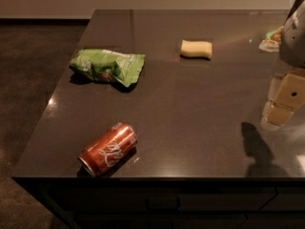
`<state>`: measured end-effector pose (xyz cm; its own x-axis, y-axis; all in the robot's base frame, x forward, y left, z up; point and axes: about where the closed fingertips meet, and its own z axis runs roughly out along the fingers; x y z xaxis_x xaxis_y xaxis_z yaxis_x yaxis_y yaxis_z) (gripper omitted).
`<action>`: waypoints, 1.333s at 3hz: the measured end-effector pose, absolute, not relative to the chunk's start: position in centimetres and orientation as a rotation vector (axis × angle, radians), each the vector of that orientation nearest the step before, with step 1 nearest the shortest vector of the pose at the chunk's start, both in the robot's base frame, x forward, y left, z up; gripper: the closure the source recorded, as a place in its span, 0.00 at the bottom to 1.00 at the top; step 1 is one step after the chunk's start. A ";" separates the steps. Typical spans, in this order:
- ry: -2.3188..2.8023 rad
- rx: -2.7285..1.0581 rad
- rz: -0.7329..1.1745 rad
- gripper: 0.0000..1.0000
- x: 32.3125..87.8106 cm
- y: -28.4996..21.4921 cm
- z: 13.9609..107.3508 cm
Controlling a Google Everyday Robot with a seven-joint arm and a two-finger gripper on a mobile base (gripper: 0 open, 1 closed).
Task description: Place coke can upright
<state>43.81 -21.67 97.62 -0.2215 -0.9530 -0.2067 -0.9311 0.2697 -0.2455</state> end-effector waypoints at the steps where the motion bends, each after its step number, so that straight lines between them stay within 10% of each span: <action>1: 2.232 -1.725 -0.099 0.00 43.8 -21.7 97.6; 4: 1.973 -2.016 -0.038 0.00 43.5 -13.3 96.4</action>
Offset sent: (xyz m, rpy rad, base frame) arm 0.0091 0.0356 0.0015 -0.0009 0.0188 0.1282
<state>43.52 -13.30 96.43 0.0465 -0.9783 -0.2017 -0.9699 0.0041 -0.2433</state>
